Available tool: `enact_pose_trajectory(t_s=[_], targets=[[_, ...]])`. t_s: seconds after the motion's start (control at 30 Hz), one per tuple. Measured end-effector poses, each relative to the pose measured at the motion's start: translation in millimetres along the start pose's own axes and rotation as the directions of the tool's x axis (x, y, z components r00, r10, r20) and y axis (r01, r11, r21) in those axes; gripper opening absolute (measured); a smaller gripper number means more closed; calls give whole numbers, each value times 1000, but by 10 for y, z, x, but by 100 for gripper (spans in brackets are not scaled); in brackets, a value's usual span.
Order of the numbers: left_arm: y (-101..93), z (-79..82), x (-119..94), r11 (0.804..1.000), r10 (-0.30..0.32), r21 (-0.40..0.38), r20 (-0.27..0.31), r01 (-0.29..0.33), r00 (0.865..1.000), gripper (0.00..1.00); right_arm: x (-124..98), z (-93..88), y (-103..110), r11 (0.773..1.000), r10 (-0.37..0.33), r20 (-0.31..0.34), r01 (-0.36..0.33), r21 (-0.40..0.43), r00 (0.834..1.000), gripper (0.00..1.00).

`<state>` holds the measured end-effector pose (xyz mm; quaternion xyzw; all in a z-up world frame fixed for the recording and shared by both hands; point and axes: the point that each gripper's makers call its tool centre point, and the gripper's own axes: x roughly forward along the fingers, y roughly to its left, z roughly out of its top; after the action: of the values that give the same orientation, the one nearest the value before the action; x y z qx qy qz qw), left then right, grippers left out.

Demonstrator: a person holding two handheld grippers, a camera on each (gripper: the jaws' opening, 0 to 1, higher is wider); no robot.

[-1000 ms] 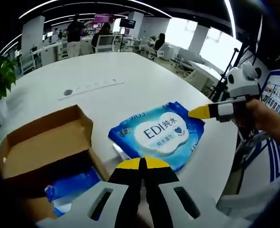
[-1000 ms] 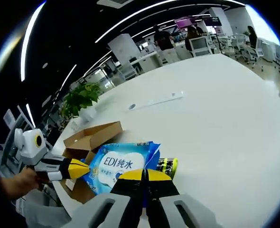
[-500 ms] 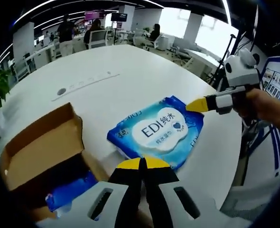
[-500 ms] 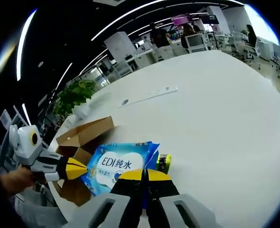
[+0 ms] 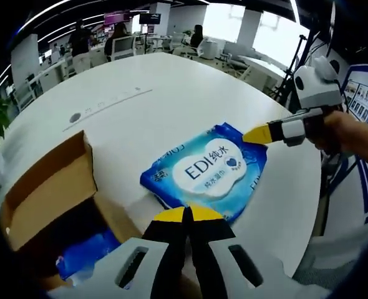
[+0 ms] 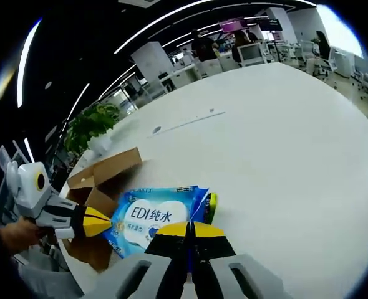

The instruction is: Operate the shoe box by opening the lid, removing the specified soft item, and placing it in the target area until the item is outside and the box remains undamaged.

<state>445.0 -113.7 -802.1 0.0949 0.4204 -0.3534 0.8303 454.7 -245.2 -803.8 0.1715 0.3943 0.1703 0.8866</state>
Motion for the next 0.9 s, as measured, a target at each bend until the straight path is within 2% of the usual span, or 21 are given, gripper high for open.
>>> enact_pose_trajectory(t_s=[0.1,0.2,0.4,0.7,0.8,0.9], targets=[[9,-14,15,1000,9,20,1,-9,1000,0,37,-27,-36,1000,-10,11,10,8,1000,0],[13,-13,19,999,13,36,6,-14,1000,0,52,-30,-77,997,-15,40,12,73,999,0],[1,-45,37,994,33,102,-1,-33,999,0,35,-40,-125,997,-45,51,42,65,998,0],[12,-30,-3,994,54,98,17,-56,998,5,16,-9,-190,996,-75,64,73,42,995,0],[30,-48,-35,998,44,40,20,-44,999,13,-28,10,-190,996,-82,73,79,43,994,0],[11,-46,-90,999,37,39,29,-38,999,13,-93,30,-189,996,-89,87,87,28,992,4]])
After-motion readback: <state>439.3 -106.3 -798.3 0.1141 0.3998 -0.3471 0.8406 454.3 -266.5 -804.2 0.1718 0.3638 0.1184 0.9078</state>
